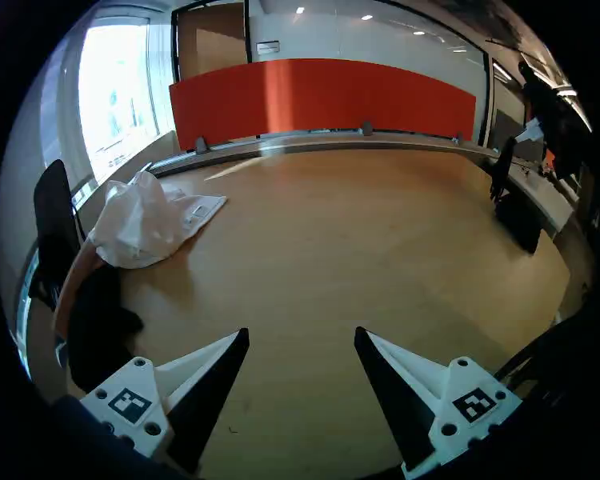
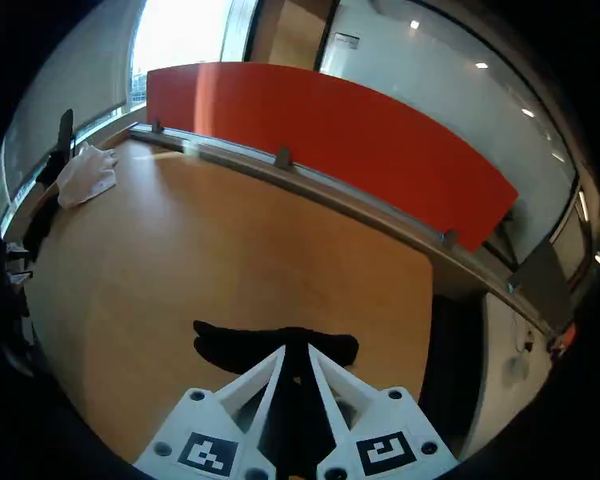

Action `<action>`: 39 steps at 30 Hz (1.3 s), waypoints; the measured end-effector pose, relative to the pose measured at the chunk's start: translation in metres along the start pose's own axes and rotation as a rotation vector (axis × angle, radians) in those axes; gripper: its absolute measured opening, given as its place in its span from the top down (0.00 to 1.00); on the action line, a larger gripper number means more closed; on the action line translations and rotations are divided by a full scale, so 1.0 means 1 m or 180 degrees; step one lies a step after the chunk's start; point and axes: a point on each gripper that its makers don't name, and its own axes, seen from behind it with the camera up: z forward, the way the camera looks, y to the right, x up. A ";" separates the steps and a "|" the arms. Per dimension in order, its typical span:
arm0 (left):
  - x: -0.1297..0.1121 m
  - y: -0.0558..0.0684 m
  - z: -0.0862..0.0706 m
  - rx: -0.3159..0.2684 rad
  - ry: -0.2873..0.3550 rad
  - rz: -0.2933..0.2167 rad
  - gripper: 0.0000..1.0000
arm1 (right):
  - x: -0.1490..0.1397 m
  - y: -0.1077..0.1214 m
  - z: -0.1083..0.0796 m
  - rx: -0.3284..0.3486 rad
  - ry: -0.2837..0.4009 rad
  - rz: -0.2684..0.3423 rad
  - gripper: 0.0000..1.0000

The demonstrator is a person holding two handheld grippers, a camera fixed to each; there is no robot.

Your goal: Fold towel

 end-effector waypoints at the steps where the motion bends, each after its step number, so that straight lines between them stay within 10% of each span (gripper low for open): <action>1: 0.000 0.001 0.000 -0.0004 0.0001 0.0003 0.02 | -0.002 0.000 -0.001 -0.0002 -0.0004 0.0007 0.95; 39: 0.000 0.006 0.001 -0.0054 -0.0018 0.0072 0.02 | -0.160 0.023 -0.038 -0.0239 -0.0573 0.0497 0.95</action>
